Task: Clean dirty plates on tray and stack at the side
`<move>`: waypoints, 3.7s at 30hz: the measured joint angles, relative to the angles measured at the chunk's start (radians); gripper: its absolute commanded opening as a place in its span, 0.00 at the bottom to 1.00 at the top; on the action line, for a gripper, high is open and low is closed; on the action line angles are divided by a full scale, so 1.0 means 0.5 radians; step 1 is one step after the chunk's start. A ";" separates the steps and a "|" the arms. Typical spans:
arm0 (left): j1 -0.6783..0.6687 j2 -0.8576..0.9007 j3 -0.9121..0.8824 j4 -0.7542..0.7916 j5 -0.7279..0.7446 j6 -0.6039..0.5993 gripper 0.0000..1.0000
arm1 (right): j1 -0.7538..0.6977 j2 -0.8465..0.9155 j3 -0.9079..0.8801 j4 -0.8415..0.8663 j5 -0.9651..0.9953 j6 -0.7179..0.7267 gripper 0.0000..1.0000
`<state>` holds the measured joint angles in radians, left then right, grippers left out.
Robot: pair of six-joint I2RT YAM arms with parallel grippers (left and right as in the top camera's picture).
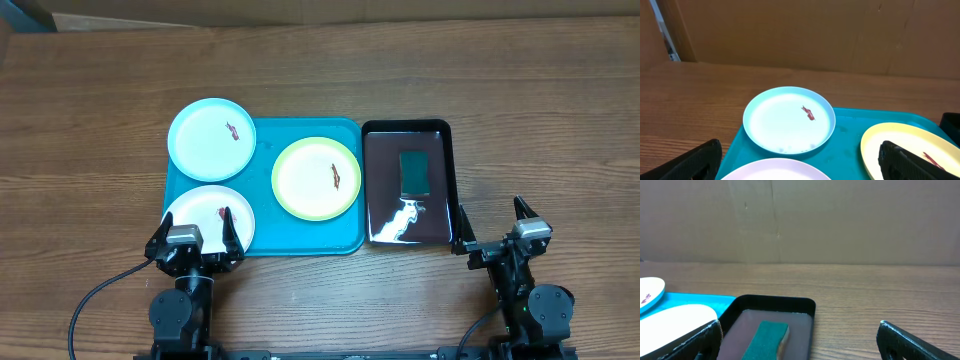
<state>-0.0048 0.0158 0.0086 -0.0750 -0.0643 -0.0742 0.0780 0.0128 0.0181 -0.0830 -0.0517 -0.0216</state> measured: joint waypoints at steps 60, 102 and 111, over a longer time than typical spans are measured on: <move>0.000 0.000 0.000 -0.001 0.000 0.000 1.00 | 0.001 0.000 0.000 -0.001 0.000 -0.001 1.00; 0.000 0.000 0.000 0.000 0.000 0.000 1.00 | 0.000 0.000 0.000 -0.002 0.000 0.000 1.00; 0.001 0.000 0.002 0.163 0.008 0.015 1.00 | 0.001 0.000 0.000 -0.001 -0.001 0.000 1.00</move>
<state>-0.0044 0.0158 0.0093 0.0067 -0.0605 -0.0666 0.0784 0.0128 0.0181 -0.0834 -0.0521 -0.0216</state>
